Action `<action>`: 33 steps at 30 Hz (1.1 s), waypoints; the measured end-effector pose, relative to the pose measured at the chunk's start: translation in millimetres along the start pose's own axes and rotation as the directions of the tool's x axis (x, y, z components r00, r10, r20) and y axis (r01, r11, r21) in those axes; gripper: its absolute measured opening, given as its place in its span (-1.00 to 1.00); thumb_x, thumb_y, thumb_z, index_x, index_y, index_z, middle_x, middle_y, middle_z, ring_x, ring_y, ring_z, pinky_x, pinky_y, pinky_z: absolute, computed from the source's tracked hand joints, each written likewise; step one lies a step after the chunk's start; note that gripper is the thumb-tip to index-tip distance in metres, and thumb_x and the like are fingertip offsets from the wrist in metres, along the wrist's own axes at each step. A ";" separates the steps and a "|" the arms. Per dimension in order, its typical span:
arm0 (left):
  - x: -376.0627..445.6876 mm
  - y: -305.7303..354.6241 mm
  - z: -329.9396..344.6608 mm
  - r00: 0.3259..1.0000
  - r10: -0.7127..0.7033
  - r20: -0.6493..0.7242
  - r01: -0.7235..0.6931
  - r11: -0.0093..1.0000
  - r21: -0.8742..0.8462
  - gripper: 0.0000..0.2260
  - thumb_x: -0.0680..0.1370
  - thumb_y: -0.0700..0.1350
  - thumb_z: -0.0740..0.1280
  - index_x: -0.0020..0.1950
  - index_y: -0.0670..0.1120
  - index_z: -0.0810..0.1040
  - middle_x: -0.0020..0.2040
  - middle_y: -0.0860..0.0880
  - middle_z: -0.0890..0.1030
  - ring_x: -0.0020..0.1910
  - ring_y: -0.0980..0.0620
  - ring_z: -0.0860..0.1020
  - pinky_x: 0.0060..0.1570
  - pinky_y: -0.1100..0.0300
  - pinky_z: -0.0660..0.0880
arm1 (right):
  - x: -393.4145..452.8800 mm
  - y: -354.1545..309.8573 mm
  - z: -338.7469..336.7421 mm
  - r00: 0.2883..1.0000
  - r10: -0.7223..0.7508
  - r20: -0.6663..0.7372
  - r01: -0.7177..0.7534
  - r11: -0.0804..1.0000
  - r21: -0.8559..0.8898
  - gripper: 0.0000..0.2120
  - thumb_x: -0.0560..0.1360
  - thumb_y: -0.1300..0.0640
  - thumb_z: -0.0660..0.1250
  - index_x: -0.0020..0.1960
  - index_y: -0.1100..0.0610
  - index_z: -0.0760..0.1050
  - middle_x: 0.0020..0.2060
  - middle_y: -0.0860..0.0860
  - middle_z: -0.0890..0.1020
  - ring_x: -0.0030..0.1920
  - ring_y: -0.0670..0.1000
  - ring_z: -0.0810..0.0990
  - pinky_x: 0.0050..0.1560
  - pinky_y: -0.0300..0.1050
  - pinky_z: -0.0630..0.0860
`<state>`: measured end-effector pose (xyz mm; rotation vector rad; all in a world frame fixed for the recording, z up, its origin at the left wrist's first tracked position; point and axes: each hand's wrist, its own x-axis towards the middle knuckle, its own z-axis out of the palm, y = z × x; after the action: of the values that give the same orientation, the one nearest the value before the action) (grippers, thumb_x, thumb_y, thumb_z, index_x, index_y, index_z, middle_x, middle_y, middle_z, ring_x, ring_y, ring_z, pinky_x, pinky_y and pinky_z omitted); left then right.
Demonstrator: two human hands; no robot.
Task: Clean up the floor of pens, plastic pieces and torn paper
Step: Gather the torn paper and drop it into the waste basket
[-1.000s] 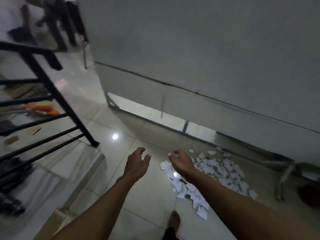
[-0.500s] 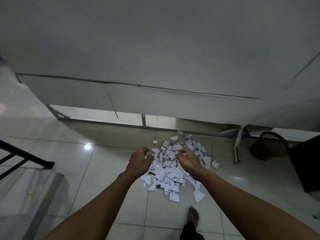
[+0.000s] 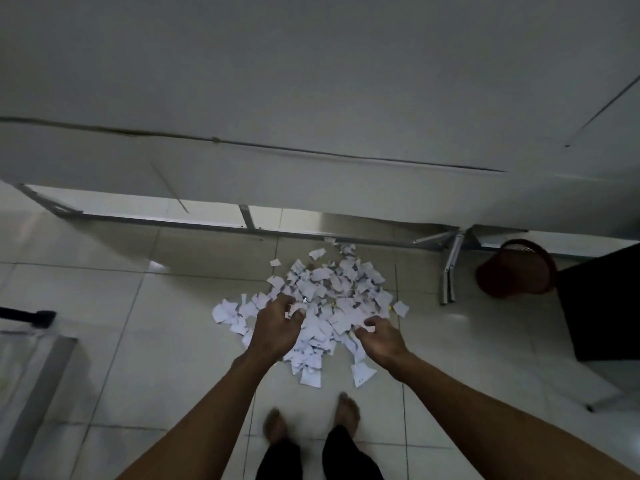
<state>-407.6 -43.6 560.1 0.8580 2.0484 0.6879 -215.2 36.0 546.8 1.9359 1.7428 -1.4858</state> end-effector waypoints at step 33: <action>331.6 -384.2 248.1 0.874 -0.121 0.471 -0.228 0.754 0.616 -0.42 0.60 0.07 0.18 0.54 -0.12 0.09 0.46 -0.16 0.28 0.44 -0.09 0.27 0.31 0.18 0.23 | 439.3 230.5 297.3 0.947 -0.306 0.102 0.322 0.887 -0.330 -0.18 0.36 -0.23 0.40 0.49 -0.02 0.16 0.43 0.06 0.24 0.44 0.09 0.21 0.36 -0.04 0.32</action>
<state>-481.2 12.4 2.8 1.3360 1.7825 -0.2752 -262.1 62.0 -29.0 1.4878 2.2022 -1.1894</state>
